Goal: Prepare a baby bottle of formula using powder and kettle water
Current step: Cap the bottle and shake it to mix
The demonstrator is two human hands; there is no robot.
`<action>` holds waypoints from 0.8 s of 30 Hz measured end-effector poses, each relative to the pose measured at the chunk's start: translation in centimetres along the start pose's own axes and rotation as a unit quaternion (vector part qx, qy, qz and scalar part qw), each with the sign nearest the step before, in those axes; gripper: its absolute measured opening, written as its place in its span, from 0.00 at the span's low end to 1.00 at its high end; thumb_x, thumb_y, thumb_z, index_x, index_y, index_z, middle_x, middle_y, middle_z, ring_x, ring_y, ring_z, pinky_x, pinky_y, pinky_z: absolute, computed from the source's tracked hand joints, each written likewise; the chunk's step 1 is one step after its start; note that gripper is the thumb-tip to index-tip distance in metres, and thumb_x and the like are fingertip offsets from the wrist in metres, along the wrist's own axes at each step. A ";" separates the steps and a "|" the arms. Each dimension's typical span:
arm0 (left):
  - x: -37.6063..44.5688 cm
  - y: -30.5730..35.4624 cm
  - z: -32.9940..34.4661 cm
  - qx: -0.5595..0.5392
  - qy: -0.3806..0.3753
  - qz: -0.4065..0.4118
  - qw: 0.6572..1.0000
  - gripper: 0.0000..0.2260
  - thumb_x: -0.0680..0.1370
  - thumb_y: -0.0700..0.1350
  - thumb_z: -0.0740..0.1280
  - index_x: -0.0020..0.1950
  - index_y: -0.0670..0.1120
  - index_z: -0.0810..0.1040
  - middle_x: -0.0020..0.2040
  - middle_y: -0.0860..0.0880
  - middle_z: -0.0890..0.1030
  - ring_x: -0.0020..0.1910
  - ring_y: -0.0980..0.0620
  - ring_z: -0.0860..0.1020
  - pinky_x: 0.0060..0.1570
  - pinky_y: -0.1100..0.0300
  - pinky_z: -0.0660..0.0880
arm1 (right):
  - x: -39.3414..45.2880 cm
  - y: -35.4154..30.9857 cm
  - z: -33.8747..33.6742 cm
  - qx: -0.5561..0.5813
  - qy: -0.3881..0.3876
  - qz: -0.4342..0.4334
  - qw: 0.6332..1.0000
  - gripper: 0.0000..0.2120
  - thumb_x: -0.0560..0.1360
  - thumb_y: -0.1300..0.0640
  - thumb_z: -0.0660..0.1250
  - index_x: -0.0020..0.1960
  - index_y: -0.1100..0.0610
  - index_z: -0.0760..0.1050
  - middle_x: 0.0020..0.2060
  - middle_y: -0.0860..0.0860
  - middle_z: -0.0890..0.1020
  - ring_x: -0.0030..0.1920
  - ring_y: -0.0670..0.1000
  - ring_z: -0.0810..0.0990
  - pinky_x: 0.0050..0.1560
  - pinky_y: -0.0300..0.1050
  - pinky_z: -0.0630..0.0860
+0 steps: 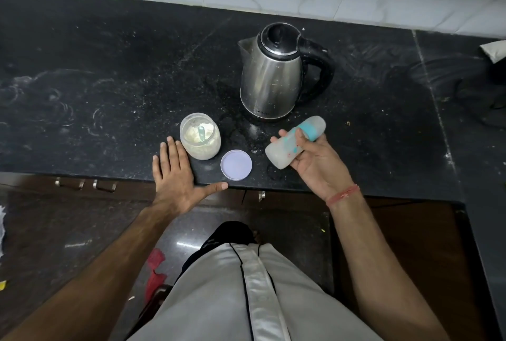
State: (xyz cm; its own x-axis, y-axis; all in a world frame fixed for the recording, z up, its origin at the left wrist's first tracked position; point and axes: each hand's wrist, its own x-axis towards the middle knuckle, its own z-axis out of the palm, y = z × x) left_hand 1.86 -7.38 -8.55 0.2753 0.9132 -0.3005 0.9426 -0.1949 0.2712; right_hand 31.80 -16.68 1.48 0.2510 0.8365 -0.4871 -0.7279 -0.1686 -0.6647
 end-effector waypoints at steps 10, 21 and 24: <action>0.0 -0.2 0.0 -0.007 -0.001 -0.001 1.000 0.78 0.58 0.93 0.57 0.88 0.40 0.34 0.89 0.41 0.35 0.88 0.43 0.33 0.86 0.40 0.34 | 0.5 0.7 0.7 -0.021 0.042 -0.076 0.996 0.35 0.85 0.63 0.69 0.82 0.39 0.58 0.70 0.56 0.76 0.69 0.57 0.83 0.65 0.67 0.82; 0.2 -0.1 -0.4 -0.023 -0.004 0.009 1.000 0.78 0.58 0.93 0.57 0.88 0.41 0.33 0.89 0.43 0.33 0.87 0.45 0.30 0.86 0.39 0.35 | 1.1 0.8 0.2 -0.070 0.036 -0.136 0.988 0.33 0.83 0.62 0.72 0.80 0.39 0.63 0.75 0.64 0.72 0.74 0.64 0.79 0.67 0.71 0.80; -0.3 0.1 -0.4 -0.029 -0.003 0.005 1.000 0.79 0.58 0.93 0.57 0.89 0.41 0.34 0.89 0.43 0.33 0.87 0.45 0.30 0.86 0.39 0.35 | 0.9 1.2 0.9 -0.038 0.051 -0.132 0.989 0.33 0.85 0.63 0.70 0.80 0.40 0.61 0.71 0.60 0.74 0.72 0.59 0.80 0.68 0.71 0.79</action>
State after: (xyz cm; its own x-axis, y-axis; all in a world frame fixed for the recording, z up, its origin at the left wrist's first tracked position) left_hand 1.81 -7.50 -8.07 0.2864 0.9090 -0.3029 0.9272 -0.1834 0.3265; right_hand 30.62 -15.71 0.80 0.4912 0.8007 -0.3429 -0.5796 0.0066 -0.8148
